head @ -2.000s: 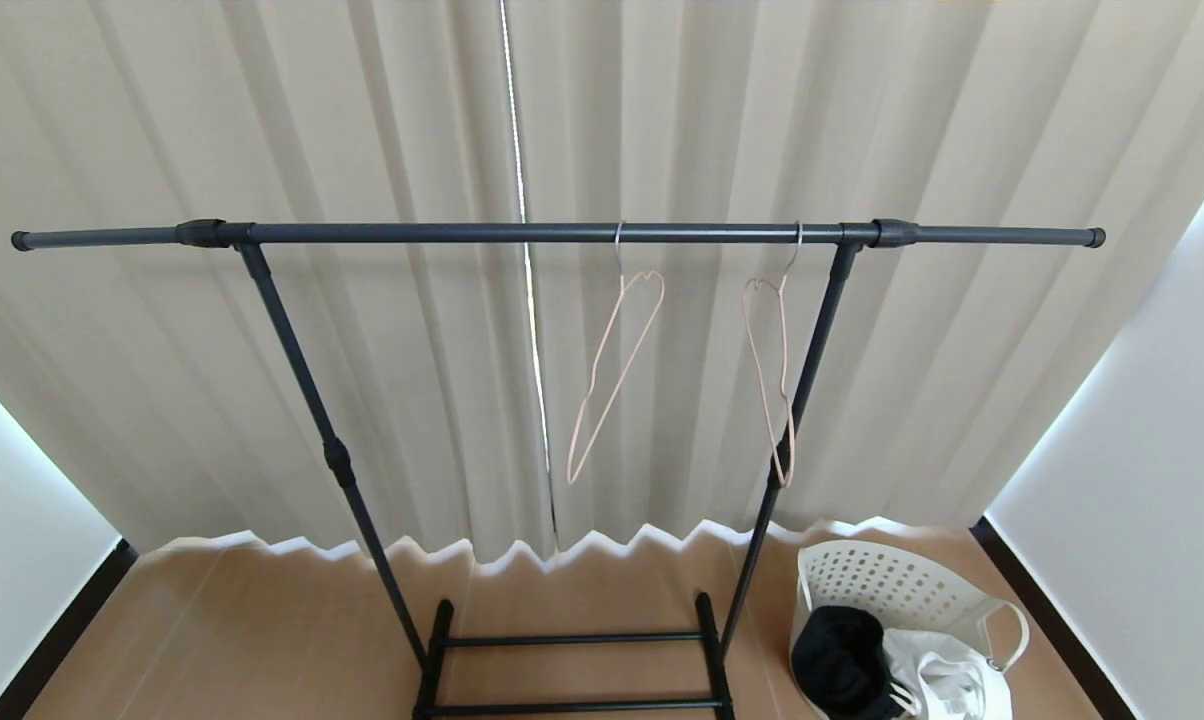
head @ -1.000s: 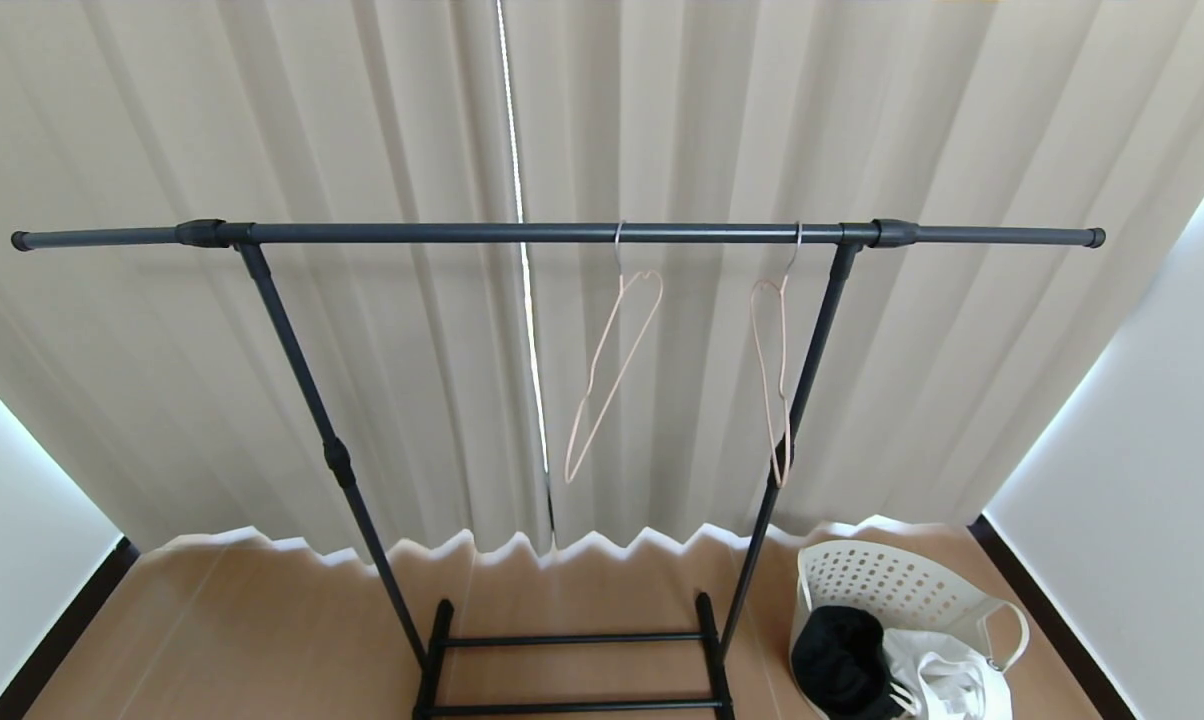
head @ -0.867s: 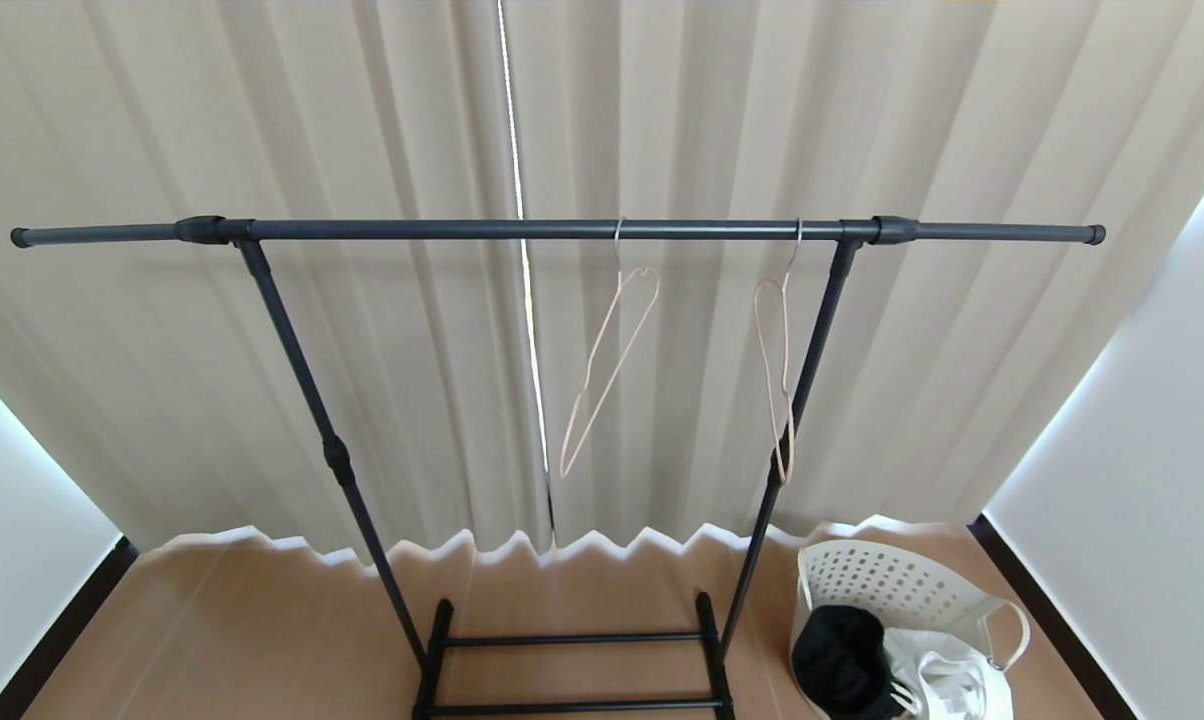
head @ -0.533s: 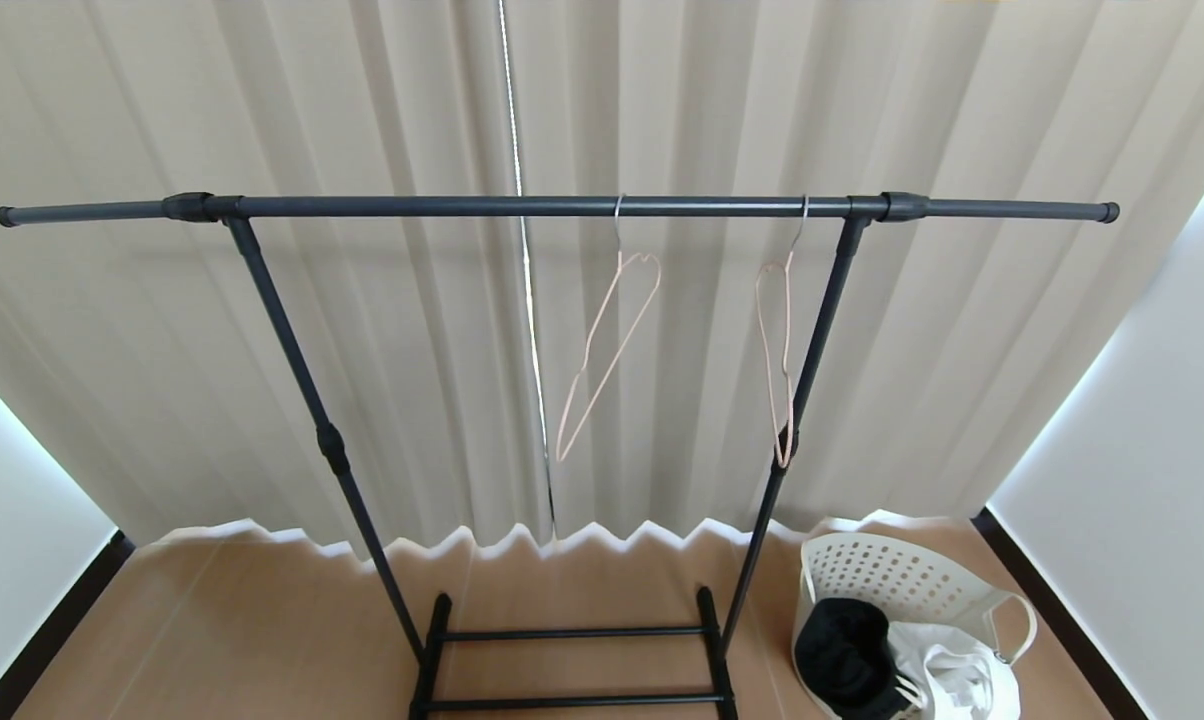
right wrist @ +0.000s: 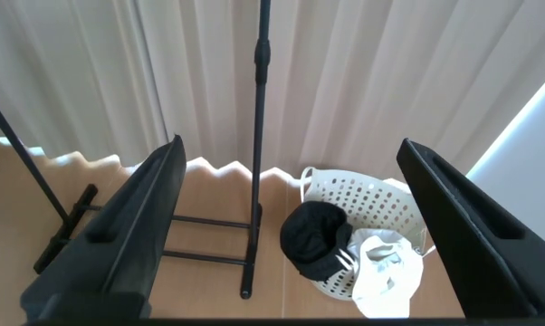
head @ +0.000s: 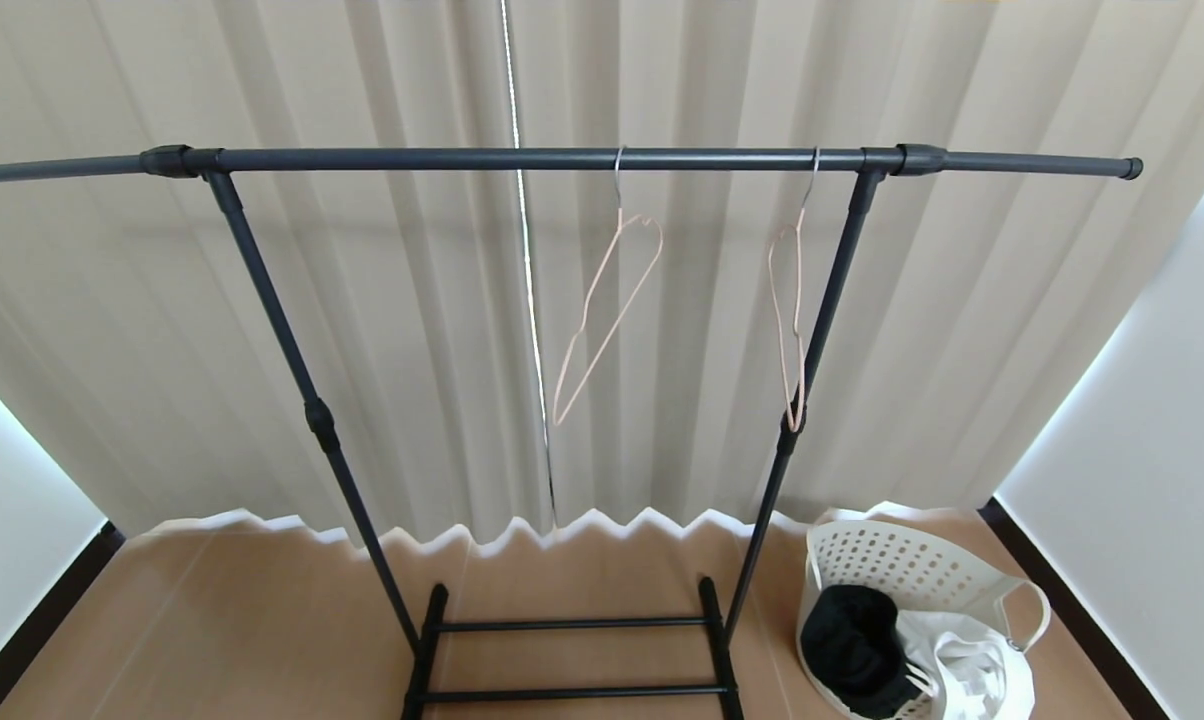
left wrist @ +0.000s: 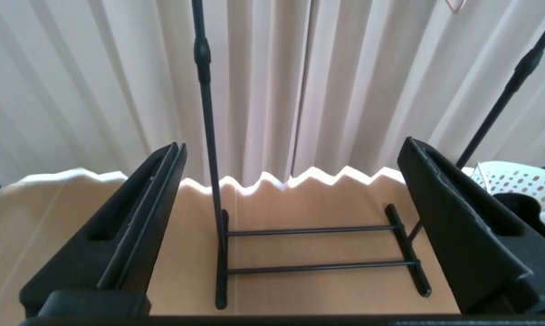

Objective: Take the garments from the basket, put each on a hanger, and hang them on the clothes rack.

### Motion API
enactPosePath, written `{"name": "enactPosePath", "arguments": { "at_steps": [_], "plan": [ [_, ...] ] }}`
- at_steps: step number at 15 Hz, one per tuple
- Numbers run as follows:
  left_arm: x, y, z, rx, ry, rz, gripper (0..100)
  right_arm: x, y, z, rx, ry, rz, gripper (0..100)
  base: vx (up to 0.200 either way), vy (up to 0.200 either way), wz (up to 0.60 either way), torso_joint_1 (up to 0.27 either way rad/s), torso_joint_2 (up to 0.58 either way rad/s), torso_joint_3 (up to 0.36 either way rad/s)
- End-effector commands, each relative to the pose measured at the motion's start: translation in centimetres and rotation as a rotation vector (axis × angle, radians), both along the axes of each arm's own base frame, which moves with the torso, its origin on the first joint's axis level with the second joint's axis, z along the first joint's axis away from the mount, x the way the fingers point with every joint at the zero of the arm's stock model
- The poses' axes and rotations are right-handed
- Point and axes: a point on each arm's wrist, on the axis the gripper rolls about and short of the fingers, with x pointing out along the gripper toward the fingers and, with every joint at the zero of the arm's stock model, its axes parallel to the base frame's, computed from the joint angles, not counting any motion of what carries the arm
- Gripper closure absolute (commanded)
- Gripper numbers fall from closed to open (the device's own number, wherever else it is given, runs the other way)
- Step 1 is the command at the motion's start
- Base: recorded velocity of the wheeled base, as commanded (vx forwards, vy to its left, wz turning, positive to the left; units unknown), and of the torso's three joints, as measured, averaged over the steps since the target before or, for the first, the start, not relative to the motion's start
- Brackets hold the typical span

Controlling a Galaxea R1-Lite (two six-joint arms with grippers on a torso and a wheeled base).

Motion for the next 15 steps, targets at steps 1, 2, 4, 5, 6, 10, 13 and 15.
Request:
{"name": "enactPosePath", "arguments": {
  "at_steps": [1,2,4,5,6,10,13,15],
  "plan": [
    [0.01,0.0,0.0,0.002,0.001,0.0,0,0.01,0.0,0.01,-0.001,0.001,0.001,0,0.0,0.0,0.0,-0.207,0.51,0.305],
    [0.01,0.0,0.0,0.002,0.001,0.0,0,0.01,0.0,0.01,0.0,0.001,0.001,0,0.0,0.0,0.0,-0.212,0.54,0.315],
    [0.01,0.0,0.0,0.002,0.001,0.0,0,0.01,0.0,0.0,-0.003,0.002,0.001,0,0.0,0.0,0.0,-0.217,0.55,0.342],
    [0.01,0.0,-0.01,0.002,0.002,-0.001,0,0.01,0.0,0.01,-0.001,0.001,0.001,0,0.0,0.0,0.0,-0.207,0.54,0.349],
    [0.01,0.0,0.0,0.0,0.001,-0.001,0,0.01,0.0,0.01,0.002,0.001,0.001,0,0.0,0.0,0.0,-0.198,0.53,0.33],
    [0.01,0.0,0.0,0.0,0.001,-0.001,0,0.0,0.0,0.05,0.0,-0.001,-0.001,0,0.0,0.0,0.0,-0.184,0.53,0.343],
    [0.01,0.0,0.0,0.0,0.001,-0.001,0,0.01,0.0,0.01,0.0,0.001,-0.001,0,0.0,0.0,0.0,-0.157,0.51,0.346],
    [0.01,0.0,0.0,0.002,0.001,-0.001,0,0.01,0.0,0.01,0.0,0.001,-0.001,0,0.0,0.0,0.0,-0.141,0.48,0.337]
  ]
}}
